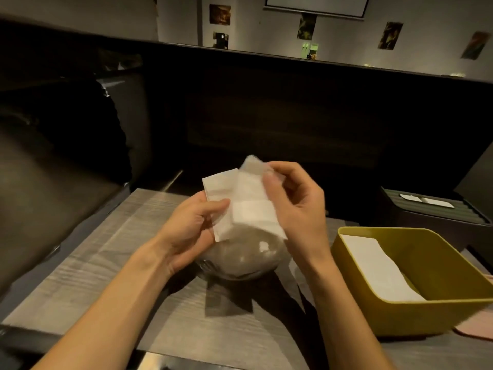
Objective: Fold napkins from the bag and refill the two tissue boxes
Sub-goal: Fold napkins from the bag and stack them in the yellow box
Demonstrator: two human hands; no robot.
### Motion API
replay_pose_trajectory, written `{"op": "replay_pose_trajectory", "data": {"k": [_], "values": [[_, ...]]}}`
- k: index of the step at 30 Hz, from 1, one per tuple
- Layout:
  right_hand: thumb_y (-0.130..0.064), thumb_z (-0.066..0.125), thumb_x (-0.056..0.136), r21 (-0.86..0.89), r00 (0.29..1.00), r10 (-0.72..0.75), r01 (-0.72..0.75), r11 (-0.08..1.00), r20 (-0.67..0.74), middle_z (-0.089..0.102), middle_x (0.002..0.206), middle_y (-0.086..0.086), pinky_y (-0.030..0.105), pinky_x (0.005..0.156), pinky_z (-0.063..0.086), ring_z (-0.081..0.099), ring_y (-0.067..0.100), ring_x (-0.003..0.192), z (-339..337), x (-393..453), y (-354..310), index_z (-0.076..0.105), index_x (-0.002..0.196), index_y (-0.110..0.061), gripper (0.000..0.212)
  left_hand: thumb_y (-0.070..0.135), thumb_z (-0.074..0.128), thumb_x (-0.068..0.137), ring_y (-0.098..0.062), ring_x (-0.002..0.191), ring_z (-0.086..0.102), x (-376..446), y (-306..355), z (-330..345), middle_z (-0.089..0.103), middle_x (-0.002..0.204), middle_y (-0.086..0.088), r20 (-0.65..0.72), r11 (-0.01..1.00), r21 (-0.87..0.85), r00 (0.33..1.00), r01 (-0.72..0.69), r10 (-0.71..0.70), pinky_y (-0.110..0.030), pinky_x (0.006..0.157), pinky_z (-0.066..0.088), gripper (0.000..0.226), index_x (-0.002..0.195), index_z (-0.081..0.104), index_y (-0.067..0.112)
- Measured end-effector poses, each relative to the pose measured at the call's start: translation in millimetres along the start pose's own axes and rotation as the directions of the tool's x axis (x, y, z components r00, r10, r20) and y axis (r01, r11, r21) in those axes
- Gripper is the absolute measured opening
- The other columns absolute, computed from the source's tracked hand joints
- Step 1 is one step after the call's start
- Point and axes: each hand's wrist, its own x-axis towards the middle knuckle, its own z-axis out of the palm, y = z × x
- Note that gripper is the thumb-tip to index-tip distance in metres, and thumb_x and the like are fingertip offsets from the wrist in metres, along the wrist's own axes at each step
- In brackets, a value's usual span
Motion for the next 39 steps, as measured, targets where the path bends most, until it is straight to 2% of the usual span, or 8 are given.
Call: {"op": "replay_pose_trajectory", "data": {"k": [5, 12, 16, 20, 26, 31, 35, 39], "values": [[-0.038, 0.068, 0.099, -0.555, 0.978, -0.172, 0.210, 0.805, 0.120, 0.065, 0.097, -0.020, 0.038, 0.088, 0.056, 0.063, 0.003, 0.089, 16.4, 12.1, 10.0, 0.066, 0.127, -0.031, 0.029, 0.056, 0.033, 0.105, -0.033, 0.134, 0.058, -8.7, 7.3, 7.0, 0.062, 0.142, -0.019, 0.148, 0.991, -0.113, 0.987, 0.074, -0.057, -0.052, 0.112, 0.042, 0.066, 0.144, 0.058, 0.010], [-0.047, 0.061, 0.098, -0.169, 0.986, 0.132, -0.114, 0.979, 0.100, 0.071, 0.118, -0.015, 0.021, 0.095, 0.054, 0.064, -0.003, 0.114, 4.7, 8.9, 7.6, 0.058, 0.140, -0.031, 0.045, 0.032, 0.043, 0.108, -0.029, 0.123, 0.067, -2.3, 8.0, 5.6, 0.069, 0.132, -0.014, -0.033, 0.993, -0.063, 0.995, -0.099, 0.097, -0.052, 0.105, 0.053, 0.040, 0.137, 0.059, 0.011], [-0.039, 0.075, 0.093, -0.284, 0.951, 0.226, -0.162, 0.945, 0.210, 0.068, 0.121, -0.020, 0.020, 0.087, 0.057, 0.063, -0.007, 0.109, -5.9, 4.7, 10.9, 0.062, 0.136, -0.038, 0.044, 0.040, 0.032, 0.111, -0.027, 0.129, 0.063, -2.0, 13.3, 1.0, 0.066, 0.138, -0.011, -0.001, 0.976, -0.196, 0.995, -0.099, 0.100, -0.047, 0.105, 0.052, 0.049, 0.142, 0.058, 0.012], [-0.028, 0.075, 0.095, -0.191, 0.942, 0.268, -0.231, 0.954, 0.200, 0.075, 0.115, -0.013, 0.043, 0.094, 0.060, 0.071, 0.008, 0.108, -4.4, -0.2, 12.2, 0.070, 0.125, -0.028, 0.031, 0.042, 0.030, 0.111, -0.022, 0.130, 0.062, 1.2, 13.9, -4.8, 0.066, 0.140, -0.008, -0.049, 0.947, -0.282, 0.988, -0.155, 0.147, -0.041, 0.106, 0.050, 0.051, 0.142, 0.060, 0.015], [-0.009, 0.066, 0.100, -0.112, 0.998, 0.051, -0.048, 0.993, 0.028, 0.072, 0.106, -0.006, 0.034, 0.088, 0.060, 0.069, 0.011, 0.104, -1.4, -6.7, 0.4, 0.070, 0.110, -0.029, 0.023, 0.034, 0.036, 0.111, -0.022, 0.125, 0.066, 3.3, 14.3, -6.5, 0.067, 0.137, -0.008, -0.139, 0.905, -0.347, 0.968, -0.246, 0.210, -0.038, 0.098, 0.057, 0.045, 0.144, 0.056, 0.010], [0.000, 0.069, 0.094, 0.121, 0.915, 0.047, -0.104, 0.987, 0.400, 0.074, 0.113, -0.001, 0.027, 0.086, 0.058, 0.072, 0.017, 0.107, -8.0, -10.2, -29.7, 0.048, 0.148, -0.035, 0.068, 0.008, 0.065, 0.093, -0.023, 0.126, 0.065, 1.8, 10.3, -4.6, 0.065, 0.140, -0.007, -0.048, 0.968, -0.054, 0.968, -0.247, 0.245, -0.040, 0.090, 0.061, 0.059, 0.148, 0.049, 0.015], [-0.014, 0.065, 0.101, -0.140, 0.917, 0.124, -0.075, 0.987, 0.378, 0.073, 0.109, -0.015, 0.020, 0.087, 0.056, 0.070, 0.006, 0.104, -6.7, -8.0, -14.4, 0.029, 0.156, -0.049, 0.075, 0.020, 0.075, 0.083, -0.026, 0.124, 0.067, -3.9, 7.7, 0.0, 0.069, 0.134, -0.006, 0.043, 0.980, 0.065, 0.981, -0.190, 0.187, -0.049, 0.094, 0.059, 0.070, 0.147, 0.046, 0.023], [-0.021, 0.067, 0.100, -0.413, 0.986, -0.057, 0.118, 0.903, 0.157, 0.066, 0.100, -0.025, 0.008, 0.090, 0.048, 0.063, -0.004, 0.103, 3.3, -6.2, 2.1, 0.027, 0.155, -0.048, 0.073, 0.046, 0.042, 0.103, -0.026, 0.123, 0.067, -8.7, 8.2, 9.7, 0.070, 0.132, -0.009, 0.078, 0.995, 0.078, 0.995, -0.068, 0.062, -0.047, 0.099, 0.054, 0.050, 0.141, 0.057, 0.018]]}}
